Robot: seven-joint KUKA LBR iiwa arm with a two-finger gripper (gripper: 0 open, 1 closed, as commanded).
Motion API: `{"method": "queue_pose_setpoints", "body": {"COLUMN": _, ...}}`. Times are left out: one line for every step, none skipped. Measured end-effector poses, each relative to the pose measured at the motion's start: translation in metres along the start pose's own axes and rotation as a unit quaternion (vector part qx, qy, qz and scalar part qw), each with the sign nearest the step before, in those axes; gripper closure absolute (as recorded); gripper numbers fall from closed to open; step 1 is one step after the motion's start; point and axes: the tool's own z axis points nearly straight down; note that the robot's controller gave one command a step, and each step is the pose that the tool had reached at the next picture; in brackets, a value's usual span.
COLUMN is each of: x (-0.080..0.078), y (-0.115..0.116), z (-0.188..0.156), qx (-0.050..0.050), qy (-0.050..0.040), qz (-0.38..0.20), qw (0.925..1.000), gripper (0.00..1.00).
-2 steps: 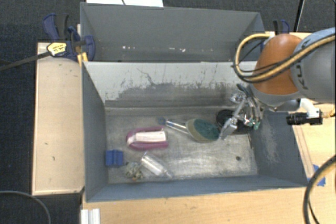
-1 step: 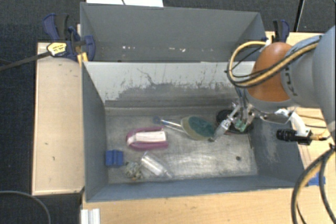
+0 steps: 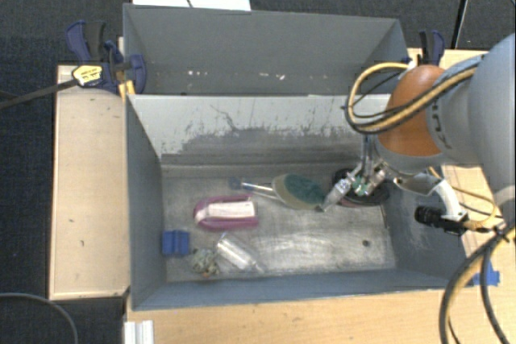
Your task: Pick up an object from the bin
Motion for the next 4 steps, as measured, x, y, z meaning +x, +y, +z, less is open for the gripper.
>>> {"method": "queue_pose_setpoints", "body": {"x": 0.001, "y": 0.001, "z": -0.001, "qx": -0.001, "qy": 0.0006, "qz": -0.003, "qw": 1.0000, "gripper": 1.00}}
{"method": "queue_pose_setpoints", "body": {"x": 0.000, "y": 0.001, "z": -0.007, "qx": 0.000, "qy": -0.0006, "qz": -0.008, "qw": 1.0000, "gripper": 1.00}}
{"method": "queue_pose_setpoints", "body": {"x": -0.001, "y": 0.003, "z": -0.075, "qx": -0.001, "qy": -0.0008, "qz": -0.012, "qw": 0.9999, "gripper": 1.00}}
{"method": "queue_pose_setpoints", "body": {"x": -0.003, "y": 0.004, "z": -0.129, "qx": -0.001, "qy": -0.0007, "qz": -0.017, "qw": 0.9999, "gripper": 1.00}}
